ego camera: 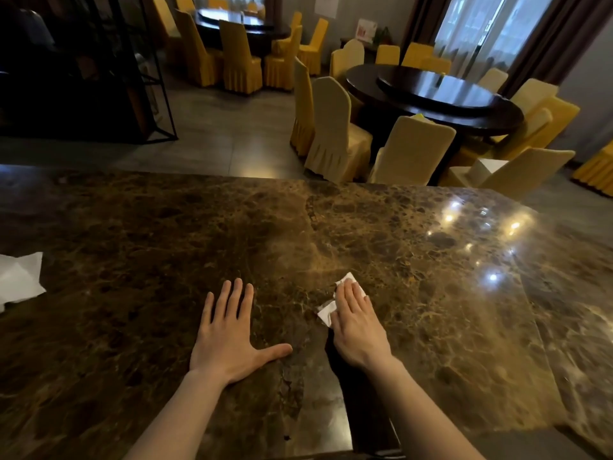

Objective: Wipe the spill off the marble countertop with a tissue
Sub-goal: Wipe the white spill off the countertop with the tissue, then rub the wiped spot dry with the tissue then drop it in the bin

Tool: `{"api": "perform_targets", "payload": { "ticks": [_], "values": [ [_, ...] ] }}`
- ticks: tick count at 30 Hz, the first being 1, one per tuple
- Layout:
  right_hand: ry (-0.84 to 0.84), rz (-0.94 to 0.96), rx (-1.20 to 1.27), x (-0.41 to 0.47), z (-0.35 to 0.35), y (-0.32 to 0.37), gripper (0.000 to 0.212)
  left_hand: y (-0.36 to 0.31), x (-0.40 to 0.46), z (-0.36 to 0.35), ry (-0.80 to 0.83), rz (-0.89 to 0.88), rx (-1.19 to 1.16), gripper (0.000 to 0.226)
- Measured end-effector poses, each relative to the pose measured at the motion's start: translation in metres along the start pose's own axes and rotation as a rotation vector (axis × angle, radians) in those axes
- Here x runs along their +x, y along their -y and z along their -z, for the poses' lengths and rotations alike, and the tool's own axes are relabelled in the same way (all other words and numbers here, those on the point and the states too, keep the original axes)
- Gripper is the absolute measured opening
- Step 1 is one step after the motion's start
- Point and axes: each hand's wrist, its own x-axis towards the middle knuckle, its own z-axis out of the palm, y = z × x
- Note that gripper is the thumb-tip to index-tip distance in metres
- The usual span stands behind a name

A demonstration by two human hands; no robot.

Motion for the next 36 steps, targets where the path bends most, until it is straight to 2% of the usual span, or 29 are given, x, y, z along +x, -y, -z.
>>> {"api": "perform_targets", "payload": {
  "ticks": [5, 12, 18, 24, 26, 33, 34, 36],
  "values": [
    [-0.052, 0.147, -0.067, -0.048, -0.019, 0.000, 0.062, 0.000, 0.000, -0.001, -0.013, -0.003, -0.022, 0.145],
    [0.006, -0.010, 0.006, 0.010, 0.005, 0.006, 0.059, 0.000, -0.001, 0.001, -0.006, -0.010, -0.018, 0.144],
    [-0.020, 0.205, -0.005, -0.051, -0.023, 0.007, 0.061, -0.002, -0.001, 0.003, 0.019, 0.002, -0.004, 0.145],
    [-0.006, 0.104, 0.033, 0.005, 0.005, 0.008, 0.058, -0.002, -0.002, 0.005, 0.030, 0.006, 0.001, 0.145],
    [-0.035, 0.102, 0.050, 0.006, 0.002, 0.015, 0.058, -0.002, -0.001, 0.005, 0.022, 0.007, -0.004, 0.145],
    [-0.093, 0.313, 0.085, -0.037, -0.013, -0.012, 0.059, -0.002, -0.001, 0.002, 0.012, 0.006, -0.017, 0.144],
    [-0.122, 0.296, 0.121, -0.030, -0.005, -0.015, 0.059, -0.001, -0.001, 0.002, 0.014, 0.001, -0.016, 0.144],
    [-0.243, 0.166, 0.195, -0.013, 0.011, -0.013, 0.045, 0.000, -0.002, 0.003, 0.025, 0.002, -0.008, 0.144]
  ]
}}
